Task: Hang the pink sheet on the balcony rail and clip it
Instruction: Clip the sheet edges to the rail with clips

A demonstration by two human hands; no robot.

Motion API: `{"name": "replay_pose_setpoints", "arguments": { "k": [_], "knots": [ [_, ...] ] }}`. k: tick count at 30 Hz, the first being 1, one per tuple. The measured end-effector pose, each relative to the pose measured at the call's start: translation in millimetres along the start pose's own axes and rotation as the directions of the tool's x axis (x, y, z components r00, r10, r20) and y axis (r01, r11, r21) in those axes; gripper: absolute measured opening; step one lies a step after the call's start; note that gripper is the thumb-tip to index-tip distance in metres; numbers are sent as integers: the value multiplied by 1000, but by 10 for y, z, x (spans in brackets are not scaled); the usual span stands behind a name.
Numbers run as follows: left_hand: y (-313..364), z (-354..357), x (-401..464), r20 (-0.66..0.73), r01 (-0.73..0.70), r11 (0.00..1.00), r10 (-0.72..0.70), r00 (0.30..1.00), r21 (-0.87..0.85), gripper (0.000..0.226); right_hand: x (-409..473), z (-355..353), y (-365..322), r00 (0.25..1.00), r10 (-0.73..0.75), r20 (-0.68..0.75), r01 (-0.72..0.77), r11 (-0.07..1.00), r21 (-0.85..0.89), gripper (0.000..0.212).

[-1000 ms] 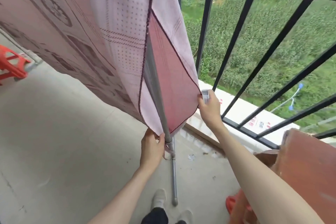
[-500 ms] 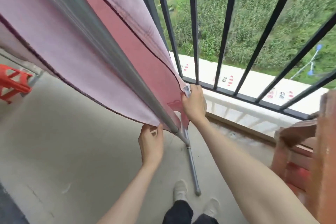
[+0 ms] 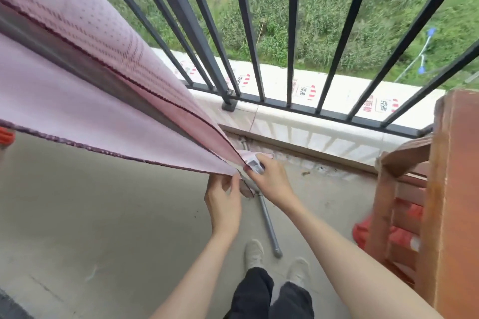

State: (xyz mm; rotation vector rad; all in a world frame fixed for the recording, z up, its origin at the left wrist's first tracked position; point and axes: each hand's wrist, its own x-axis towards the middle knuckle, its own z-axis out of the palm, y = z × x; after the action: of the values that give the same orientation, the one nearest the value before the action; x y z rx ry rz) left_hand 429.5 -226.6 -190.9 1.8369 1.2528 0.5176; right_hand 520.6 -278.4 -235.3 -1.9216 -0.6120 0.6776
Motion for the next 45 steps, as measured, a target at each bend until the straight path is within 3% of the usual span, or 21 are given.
{"name": "replay_pose_setpoints", "arguments": {
  "k": [5,10,13,17,23,26,28,33,37,41,45],
  "knots": [
    [-44,5,18,56,-4,1000,2,998,29,14,-91,62,105,999,32,44,-36,995,93,24],
    [1,45,24,62,15,999,-18,998,45,5,-131,203,197,993,84,88,-92,992,89,4],
    [74,96,49,20,42,996,-44,999,75,8,-193,224,212,985,99,138,-121,981,155,12],
    [121,154,60,-54,93,987,-87,995,128,10,-283,135,203,961,251,114,-272,931,245,20],
    [57,140,26,-31,148,986,-146,989,79,12,-393,-59,222,916,383,122,-402,863,305,22],
    [34,102,17,13,171,981,-173,985,86,14,-452,-134,219,909,365,201,-410,698,586,23],
    [0,62,11,36,183,978,-187,982,100,15,-522,-146,225,895,366,254,-434,587,684,31],
    [-64,-18,-10,56,194,972,-202,978,132,12,-667,-146,155,880,375,293,-469,785,404,49],
    [-42,-52,-26,77,221,969,-230,970,106,9,-784,-192,124,966,240,100,-253,954,158,43],
    [-26,-71,-19,107,252,965,-259,960,70,10,-830,-235,120,998,36,-56,-38,999,-27,39],
    [-2,-91,-42,147,245,970,-243,959,10,12,-856,-231,165,995,-82,-59,71,983,-169,48]
  ]
}}
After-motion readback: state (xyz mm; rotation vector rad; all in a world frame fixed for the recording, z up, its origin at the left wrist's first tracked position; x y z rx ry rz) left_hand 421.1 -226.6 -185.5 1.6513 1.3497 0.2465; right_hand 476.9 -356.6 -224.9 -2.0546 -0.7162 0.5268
